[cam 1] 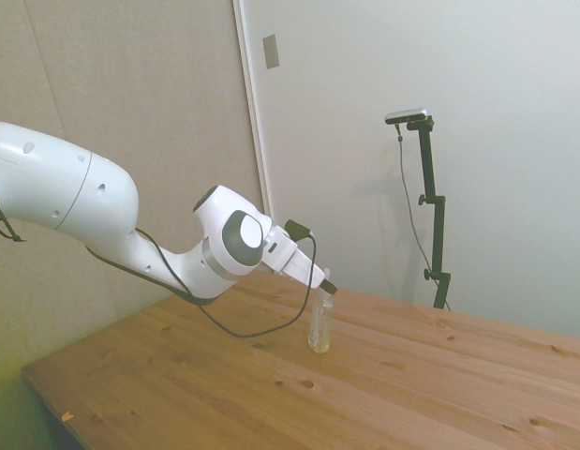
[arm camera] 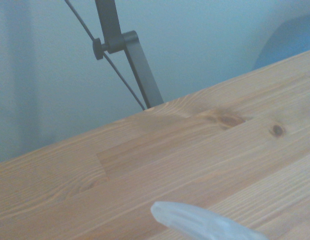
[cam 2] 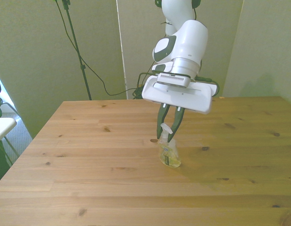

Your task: Stand the sanitizer

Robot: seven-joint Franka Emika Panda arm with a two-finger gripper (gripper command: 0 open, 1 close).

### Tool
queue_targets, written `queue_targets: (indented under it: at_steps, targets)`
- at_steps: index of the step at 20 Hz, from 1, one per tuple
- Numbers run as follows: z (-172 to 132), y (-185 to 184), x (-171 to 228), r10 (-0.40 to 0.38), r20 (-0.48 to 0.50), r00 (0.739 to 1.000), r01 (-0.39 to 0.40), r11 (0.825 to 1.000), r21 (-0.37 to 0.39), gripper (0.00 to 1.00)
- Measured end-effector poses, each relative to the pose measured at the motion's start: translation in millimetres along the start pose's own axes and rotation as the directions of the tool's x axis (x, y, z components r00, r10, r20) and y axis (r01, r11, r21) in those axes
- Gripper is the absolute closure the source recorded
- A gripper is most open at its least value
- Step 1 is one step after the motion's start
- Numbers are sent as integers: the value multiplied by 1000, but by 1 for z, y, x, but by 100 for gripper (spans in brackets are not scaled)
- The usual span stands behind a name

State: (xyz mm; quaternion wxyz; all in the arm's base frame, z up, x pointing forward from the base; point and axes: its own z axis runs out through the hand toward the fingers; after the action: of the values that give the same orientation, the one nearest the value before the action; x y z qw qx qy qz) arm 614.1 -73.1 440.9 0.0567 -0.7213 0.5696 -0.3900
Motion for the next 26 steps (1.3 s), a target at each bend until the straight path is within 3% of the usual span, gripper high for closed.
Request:
queue_targets:
  at_steps: [3, 4, 16, 26]
  targets:
    - [-3, 1, -9, -2, -24, 1000, 3, 1000, 15, 100]
    - [-4, 2, -10, 0, -26, 1000, 1, 1000, 16, 0]
    - [-20, 20, -15, -5, -4, 1000, 5, 1000, 18, 0]
    - [-15, 32, -22, -10, 8, 1000, 10, 1000, -5, 0]
